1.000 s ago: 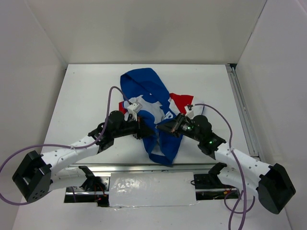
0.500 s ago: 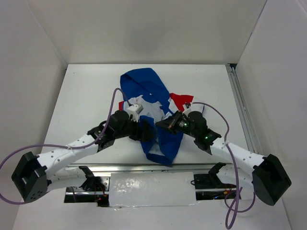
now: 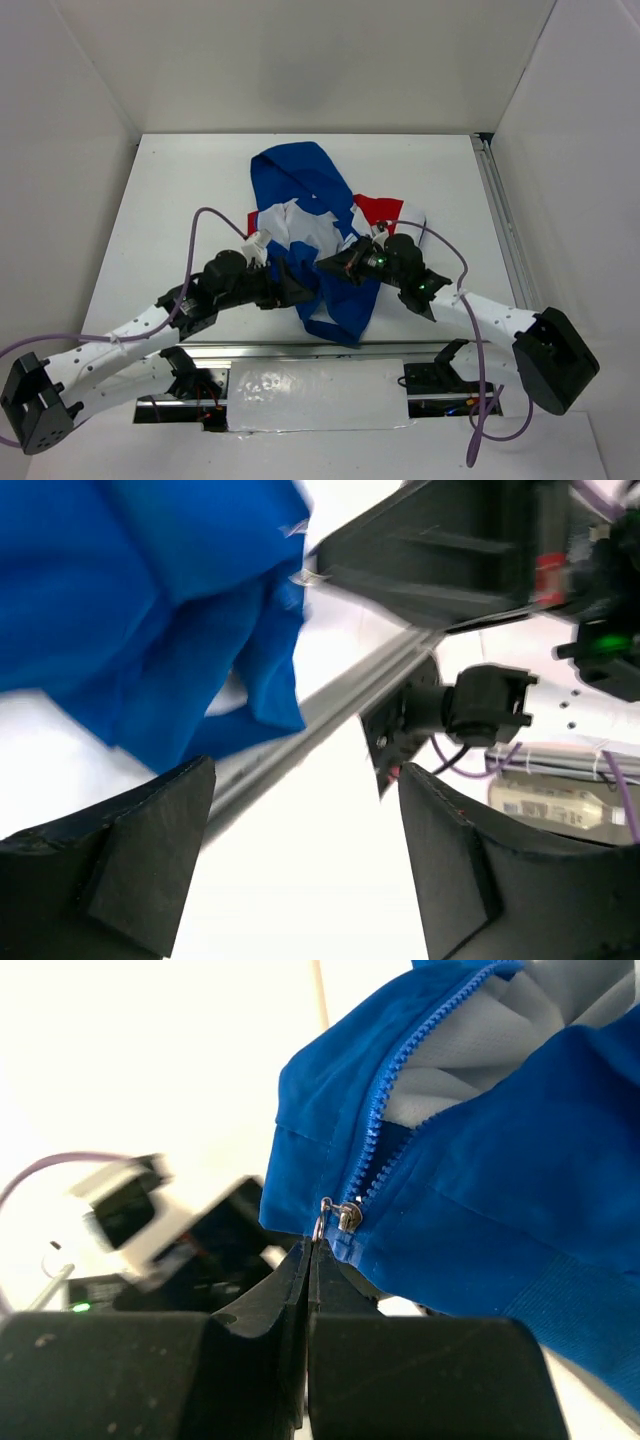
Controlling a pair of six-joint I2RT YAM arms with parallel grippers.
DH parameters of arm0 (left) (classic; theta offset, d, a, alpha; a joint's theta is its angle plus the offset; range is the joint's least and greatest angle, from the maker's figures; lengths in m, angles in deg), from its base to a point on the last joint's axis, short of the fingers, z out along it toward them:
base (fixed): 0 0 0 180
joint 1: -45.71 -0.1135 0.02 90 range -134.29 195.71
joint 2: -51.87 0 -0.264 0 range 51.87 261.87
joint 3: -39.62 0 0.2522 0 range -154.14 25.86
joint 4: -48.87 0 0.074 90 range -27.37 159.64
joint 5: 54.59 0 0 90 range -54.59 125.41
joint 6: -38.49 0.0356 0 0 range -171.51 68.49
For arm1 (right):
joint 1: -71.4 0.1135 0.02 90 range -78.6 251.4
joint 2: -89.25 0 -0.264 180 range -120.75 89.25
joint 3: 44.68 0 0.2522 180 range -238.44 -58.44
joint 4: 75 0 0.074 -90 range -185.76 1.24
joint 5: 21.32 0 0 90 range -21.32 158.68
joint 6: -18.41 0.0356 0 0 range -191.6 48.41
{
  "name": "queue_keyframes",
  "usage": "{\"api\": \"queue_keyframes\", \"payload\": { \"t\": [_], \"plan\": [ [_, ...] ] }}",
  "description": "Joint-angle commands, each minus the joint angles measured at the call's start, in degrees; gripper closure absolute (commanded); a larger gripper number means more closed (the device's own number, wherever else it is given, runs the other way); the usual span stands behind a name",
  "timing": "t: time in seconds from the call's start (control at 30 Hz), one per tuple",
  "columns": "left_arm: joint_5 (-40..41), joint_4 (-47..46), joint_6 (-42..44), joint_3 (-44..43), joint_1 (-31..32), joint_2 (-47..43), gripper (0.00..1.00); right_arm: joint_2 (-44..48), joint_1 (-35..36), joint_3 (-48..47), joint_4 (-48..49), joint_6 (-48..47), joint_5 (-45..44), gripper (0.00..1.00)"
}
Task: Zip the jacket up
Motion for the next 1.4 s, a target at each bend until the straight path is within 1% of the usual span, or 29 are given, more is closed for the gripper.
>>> {"api": "queue_keyframes", "payload": {
  "t": [0.0,0.1,0.17,0.27,0.33,0.37,0.4,0.43,0.6,0.67,0.77,1.03,1.2,1.27,1.37],
  "plan": [
    [-2.6,-8.4,-8.8,2.6,0.7,1.8,0.16,2.1,1.0,1.9,7.2,4.3,-2.4,1.00],
    [-0.3,-10.1,-9.5,2.1,1.8,4.3,0.21,4.2,1.3,2.9,6.7,5.4,-4.4,1.00],
    [0.9,-14.0,-10.1,2.9,2.3,5.0,0.22,5.8,1.2,3.6,6.6,6.3,-5.4,1.00],
    [1.3,-18.7,-10.6,4.2,2.4,4.8,0.28,7.4,1.0,3.4,3.9,6.4,-6.2,1.00],
    [2.2,-20.6,-11.7,4.9,2.5,4.4,0.32,7.8,0.8,3.4,3.9,6.7,-6.1,1.00],
    [3.3,-22.2,-12.5,5.9,2.5,3.8,0.32,7.7,0.5,3.2,3.7,7.1,-5.8,1.00],
    [3.3,-22.7,-12.5,5.9,2.4,3.8,0.32,7.7,0.5,3.2,3.7,7.3,-5.5,1.00],
    [5.0,-22.7,-12.9,5.7,2.5,4.0,0.32,7.5,0.4,3.1,3.7,7.3,-5.2,1.00],
    [8.9,-21.6,-13.4,3.0,2.5,8.0,0.34,6.1,0.2,3.1,4.8,8.4,-3.6,1.00],
    [10.1,-20.4,-14.8,1.9,2.6,9.1,0.38,5.6,0.1,2.9,4.8,8.4,-3.5,1.00],
    [13.3,-19.8,-15.8,0.9,2.8,9.9,0.40,5.0,0.2,2.4,4.3,8.2,-3.3,1.00],
    [16.5,-17.3,-17.0,-1.8,3.4,11.5,0.48,4.2,0.3,1.6,3.4,7.4,-3.1,1.00],
    [20.3,-14.0,-16.7,-5.5,4.9,14.2,0.61,4.9,0.3,1.1,2.8,7.1,-3.5,1.00],
    [23.2,-10.3,-18.1,-7.2,6.2,14.9,0.66,5.1,0.3,1.2,2.8,7.0,-3.7,1.00],
    [26.1,-8.3,-19.9,-7.1,7.5,15.2,0.69,5.6,0.2,1.6,3.2,7.2,-4.0,1.00]
  ]
}}
